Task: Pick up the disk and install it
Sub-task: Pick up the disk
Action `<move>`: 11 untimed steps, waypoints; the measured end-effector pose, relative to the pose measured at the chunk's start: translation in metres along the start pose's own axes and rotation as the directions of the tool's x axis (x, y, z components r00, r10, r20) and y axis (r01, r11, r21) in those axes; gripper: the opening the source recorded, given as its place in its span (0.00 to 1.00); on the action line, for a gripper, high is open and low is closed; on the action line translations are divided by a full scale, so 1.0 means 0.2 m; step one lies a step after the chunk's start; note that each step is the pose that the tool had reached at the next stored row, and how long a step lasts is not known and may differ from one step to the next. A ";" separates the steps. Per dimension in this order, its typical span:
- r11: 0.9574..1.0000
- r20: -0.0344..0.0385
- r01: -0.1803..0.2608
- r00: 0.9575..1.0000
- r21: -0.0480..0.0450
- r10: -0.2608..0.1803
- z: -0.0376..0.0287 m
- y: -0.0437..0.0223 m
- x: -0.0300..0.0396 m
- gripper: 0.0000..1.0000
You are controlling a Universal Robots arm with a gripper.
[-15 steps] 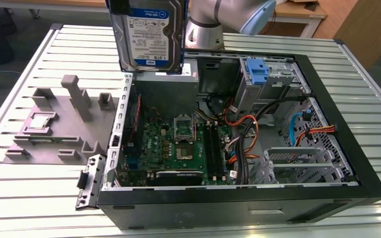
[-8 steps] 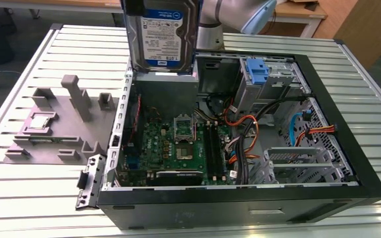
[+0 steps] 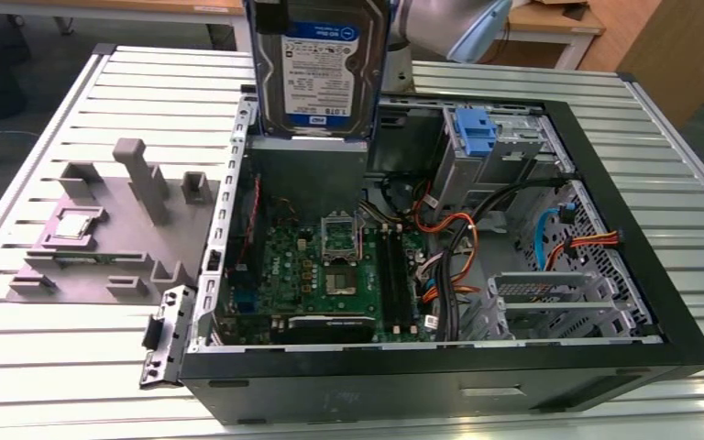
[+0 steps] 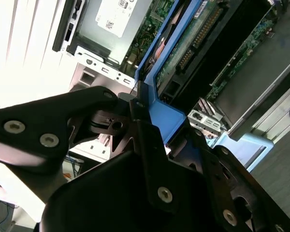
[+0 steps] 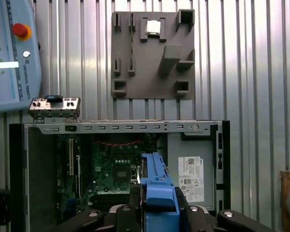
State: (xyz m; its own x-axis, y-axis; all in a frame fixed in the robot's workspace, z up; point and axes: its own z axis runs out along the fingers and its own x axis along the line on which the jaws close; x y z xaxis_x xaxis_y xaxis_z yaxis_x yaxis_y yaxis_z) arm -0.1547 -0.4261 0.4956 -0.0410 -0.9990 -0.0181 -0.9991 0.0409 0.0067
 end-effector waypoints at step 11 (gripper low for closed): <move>1.000 0.000 0.000 1.000 0.000 0.000 0.025 -0.101 0.085 0.37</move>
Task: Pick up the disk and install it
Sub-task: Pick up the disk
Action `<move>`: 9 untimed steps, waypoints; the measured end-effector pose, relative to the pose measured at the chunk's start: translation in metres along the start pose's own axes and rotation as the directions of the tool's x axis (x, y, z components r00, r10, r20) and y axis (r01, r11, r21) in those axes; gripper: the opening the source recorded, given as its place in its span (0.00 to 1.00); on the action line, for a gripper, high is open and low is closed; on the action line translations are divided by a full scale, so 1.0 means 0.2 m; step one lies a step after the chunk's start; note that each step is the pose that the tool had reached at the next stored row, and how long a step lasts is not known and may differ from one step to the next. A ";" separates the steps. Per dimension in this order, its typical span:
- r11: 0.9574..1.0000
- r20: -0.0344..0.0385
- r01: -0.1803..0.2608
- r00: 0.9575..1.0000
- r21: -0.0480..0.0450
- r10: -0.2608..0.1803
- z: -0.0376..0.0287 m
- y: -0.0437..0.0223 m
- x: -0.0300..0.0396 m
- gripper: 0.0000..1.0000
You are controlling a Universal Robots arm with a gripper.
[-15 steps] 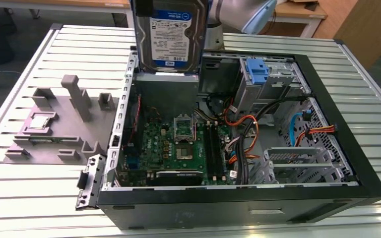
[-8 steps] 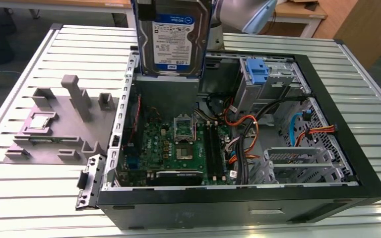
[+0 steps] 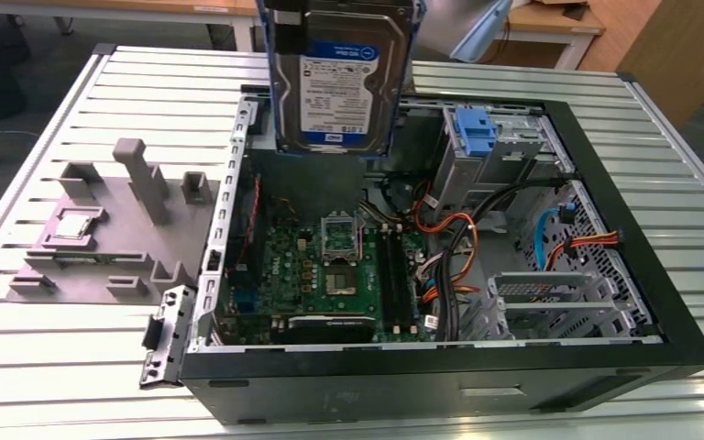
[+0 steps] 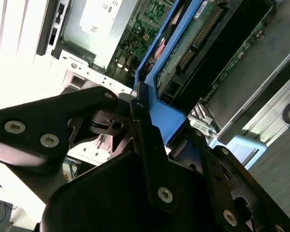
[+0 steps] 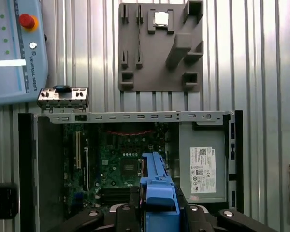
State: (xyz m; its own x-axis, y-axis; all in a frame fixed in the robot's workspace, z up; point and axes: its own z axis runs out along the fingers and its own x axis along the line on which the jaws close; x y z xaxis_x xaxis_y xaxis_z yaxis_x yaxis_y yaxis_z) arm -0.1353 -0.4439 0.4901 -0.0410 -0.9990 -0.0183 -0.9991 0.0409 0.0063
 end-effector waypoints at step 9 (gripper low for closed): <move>1.000 0.000 0.000 1.000 0.001 0.000 0.014 -0.175 -0.007 0.37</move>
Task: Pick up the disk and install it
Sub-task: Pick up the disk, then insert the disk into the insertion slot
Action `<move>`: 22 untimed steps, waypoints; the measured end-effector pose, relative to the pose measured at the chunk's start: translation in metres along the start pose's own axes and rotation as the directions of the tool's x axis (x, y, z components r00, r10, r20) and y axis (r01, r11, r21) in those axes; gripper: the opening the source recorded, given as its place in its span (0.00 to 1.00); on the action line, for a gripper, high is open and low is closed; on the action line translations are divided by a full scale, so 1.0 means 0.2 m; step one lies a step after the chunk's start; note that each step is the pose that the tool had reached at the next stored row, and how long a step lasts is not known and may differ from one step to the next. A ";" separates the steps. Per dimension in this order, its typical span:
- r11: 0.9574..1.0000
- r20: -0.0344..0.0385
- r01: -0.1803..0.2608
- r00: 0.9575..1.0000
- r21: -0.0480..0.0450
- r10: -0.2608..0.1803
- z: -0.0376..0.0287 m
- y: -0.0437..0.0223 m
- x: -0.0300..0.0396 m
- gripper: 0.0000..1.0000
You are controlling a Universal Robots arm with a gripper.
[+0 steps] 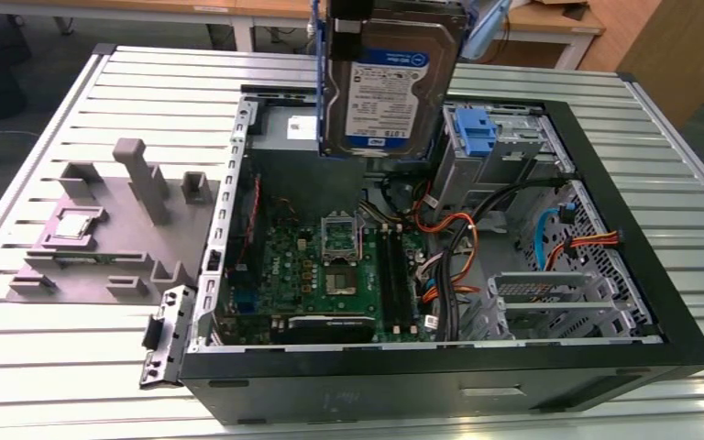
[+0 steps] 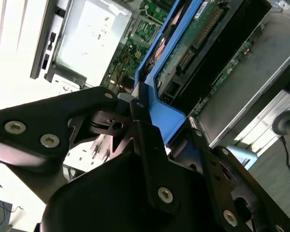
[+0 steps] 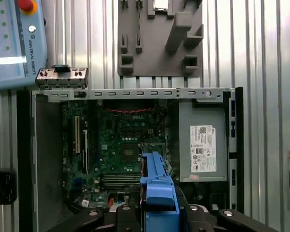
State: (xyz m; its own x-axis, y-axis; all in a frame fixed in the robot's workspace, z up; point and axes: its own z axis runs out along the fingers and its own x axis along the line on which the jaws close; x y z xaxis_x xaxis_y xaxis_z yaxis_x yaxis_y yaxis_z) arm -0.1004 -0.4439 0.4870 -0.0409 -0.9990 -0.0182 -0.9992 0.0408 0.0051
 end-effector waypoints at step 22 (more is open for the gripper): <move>1.000 0.000 0.000 1.000 0.002 0.000 0.009 -0.041 0.021 0.37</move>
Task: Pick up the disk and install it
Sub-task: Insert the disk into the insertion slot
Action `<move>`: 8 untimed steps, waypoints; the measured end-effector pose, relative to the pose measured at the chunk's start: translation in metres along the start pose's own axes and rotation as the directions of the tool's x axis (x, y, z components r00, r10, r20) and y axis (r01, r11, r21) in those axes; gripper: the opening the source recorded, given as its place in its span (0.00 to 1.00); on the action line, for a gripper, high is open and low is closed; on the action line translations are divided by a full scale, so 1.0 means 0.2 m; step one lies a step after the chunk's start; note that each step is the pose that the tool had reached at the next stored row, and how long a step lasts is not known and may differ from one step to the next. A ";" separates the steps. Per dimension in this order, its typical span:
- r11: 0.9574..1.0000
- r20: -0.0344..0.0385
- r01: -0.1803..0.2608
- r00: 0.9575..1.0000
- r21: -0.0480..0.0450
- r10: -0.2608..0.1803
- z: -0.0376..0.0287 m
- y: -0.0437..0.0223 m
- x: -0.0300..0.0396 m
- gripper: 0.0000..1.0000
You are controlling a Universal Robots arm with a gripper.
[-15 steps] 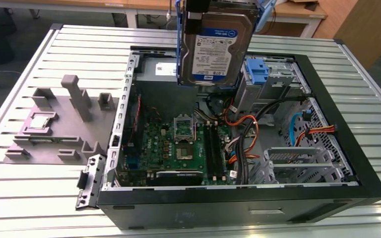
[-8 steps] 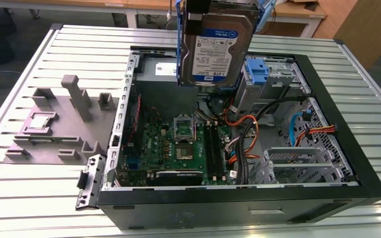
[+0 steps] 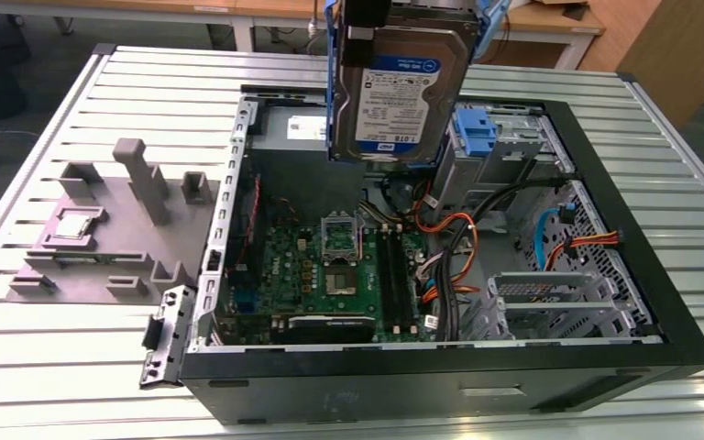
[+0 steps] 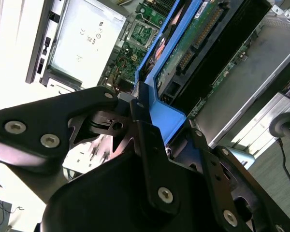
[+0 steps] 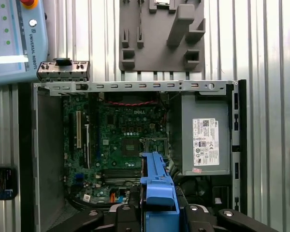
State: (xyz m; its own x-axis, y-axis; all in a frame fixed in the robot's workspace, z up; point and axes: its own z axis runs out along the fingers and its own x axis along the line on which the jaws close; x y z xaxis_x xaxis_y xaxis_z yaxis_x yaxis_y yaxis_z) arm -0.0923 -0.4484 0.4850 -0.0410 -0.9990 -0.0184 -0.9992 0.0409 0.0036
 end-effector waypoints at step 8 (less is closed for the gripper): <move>1.000 0.000 0.000 1.000 0.000 0.000 0.000 -0.001 0.015 0.37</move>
State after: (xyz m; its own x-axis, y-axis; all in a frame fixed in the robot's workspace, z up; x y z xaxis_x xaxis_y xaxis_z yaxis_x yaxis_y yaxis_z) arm -0.0923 -0.4515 0.4850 -0.0409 -0.9990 -0.0183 -0.9992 0.0409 0.0036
